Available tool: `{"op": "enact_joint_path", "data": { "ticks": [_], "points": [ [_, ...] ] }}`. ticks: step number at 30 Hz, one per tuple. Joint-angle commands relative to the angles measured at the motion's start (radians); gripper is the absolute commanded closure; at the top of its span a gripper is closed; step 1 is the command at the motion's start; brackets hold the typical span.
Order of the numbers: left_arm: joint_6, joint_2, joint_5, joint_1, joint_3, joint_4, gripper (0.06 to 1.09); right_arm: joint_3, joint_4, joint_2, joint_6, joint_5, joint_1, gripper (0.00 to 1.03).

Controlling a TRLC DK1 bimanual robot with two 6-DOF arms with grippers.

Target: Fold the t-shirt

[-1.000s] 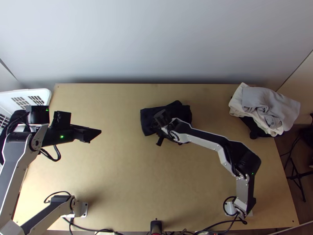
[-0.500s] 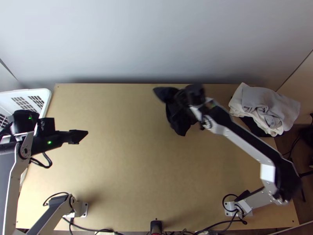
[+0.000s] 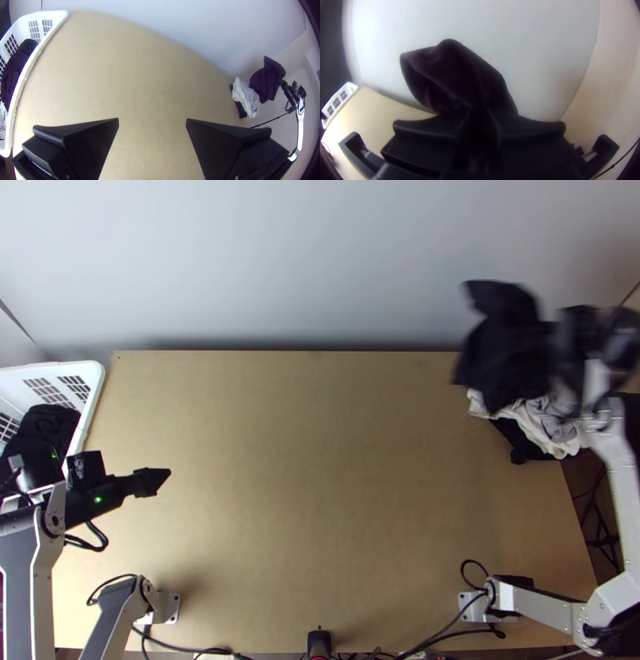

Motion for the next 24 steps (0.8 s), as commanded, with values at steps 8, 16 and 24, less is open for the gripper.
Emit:
{"op": "enact_joint_path", "data": {
  "ticks": [8, 16, 24],
  "points": [
    [0.026, -0.038, -0.034, 0.027, -0.078, -0.004, 0.10, 0.252, -0.022, 0.180, 0.049, -0.442, -0.790, 1.00],
    [0.027, -0.044, -0.039, 0.027, -0.081, -0.007, 0.10, 0.333, -0.022, 0.321, 0.043, -0.475, -0.881, 1.00],
    [0.029, -0.049, -0.054, 0.029, -0.065, -0.019, 0.10, 0.271, -0.016, 0.381, 0.049, -0.477, -0.836, 1.00]
  ]
}}
